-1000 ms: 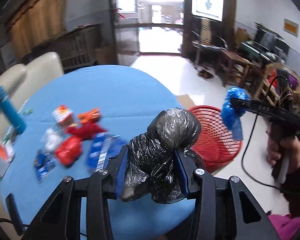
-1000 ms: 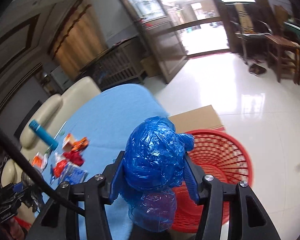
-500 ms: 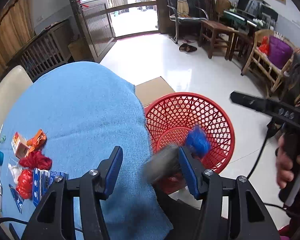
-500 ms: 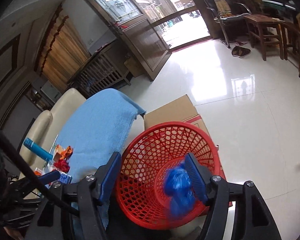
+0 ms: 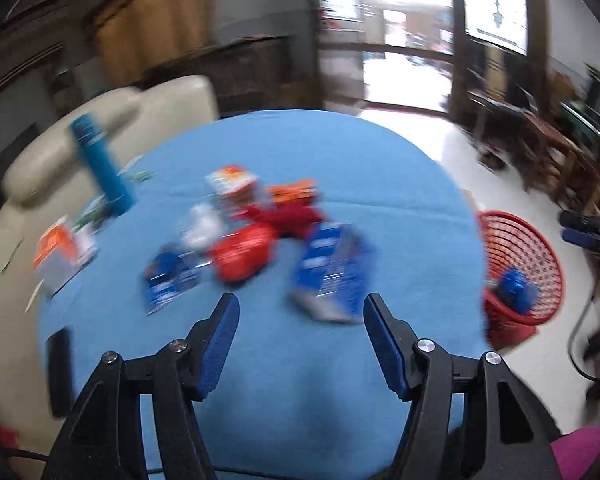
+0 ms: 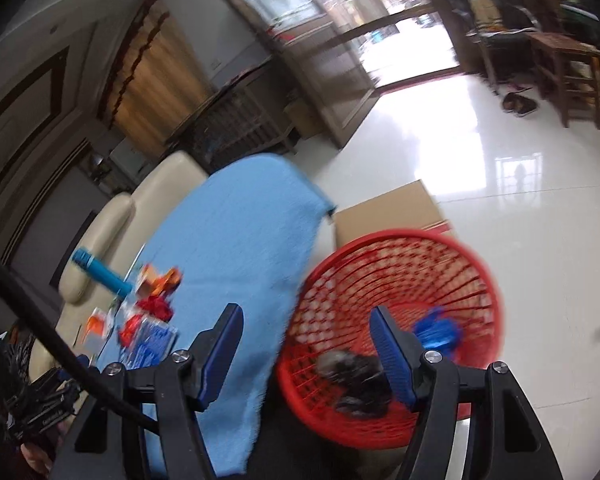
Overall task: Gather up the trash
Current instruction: 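Grasp the blue-and-white milk carton with the right tool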
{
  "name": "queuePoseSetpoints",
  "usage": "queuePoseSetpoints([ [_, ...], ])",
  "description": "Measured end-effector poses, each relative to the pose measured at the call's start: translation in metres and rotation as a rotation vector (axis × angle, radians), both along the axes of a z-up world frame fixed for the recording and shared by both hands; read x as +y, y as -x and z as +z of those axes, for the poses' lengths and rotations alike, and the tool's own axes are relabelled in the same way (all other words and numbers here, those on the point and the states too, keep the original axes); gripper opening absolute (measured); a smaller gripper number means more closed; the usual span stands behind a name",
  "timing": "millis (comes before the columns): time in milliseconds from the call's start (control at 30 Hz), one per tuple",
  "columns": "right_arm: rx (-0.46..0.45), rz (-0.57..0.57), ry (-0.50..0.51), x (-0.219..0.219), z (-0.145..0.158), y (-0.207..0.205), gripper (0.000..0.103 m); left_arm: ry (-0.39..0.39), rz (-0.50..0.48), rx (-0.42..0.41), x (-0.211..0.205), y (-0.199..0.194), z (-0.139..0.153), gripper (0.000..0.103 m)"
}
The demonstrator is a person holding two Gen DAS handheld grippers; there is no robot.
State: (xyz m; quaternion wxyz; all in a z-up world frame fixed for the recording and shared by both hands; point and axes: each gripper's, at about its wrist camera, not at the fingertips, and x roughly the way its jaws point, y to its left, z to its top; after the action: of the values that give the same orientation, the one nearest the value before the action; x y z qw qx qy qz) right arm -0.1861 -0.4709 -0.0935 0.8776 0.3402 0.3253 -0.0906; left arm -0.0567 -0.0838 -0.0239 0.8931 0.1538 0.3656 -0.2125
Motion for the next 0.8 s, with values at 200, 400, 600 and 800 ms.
queuePoseSetpoints([
  [200,0.049,0.227,-0.151,0.066,0.003,-0.076,0.069,0.029,0.212,-0.047,0.091,-0.014,-0.005,0.067],
  [400,0.145,0.364,-0.245,0.143,-0.017,-0.158,0.07,0.098,0.281,-0.025,0.131,-0.021,-0.02,0.069],
  [600,0.28,0.344,-0.274,0.186,-0.055,-0.21,0.07,0.137,0.306,0.005,0.154,-0.024,-0.032,0.069],
  [800,0.322,0.294,-0.231,0.202,-0.06,-0.234,0.078,0.17,0.308,0.021,0.161,-0.032,-0.036,0.069],
])
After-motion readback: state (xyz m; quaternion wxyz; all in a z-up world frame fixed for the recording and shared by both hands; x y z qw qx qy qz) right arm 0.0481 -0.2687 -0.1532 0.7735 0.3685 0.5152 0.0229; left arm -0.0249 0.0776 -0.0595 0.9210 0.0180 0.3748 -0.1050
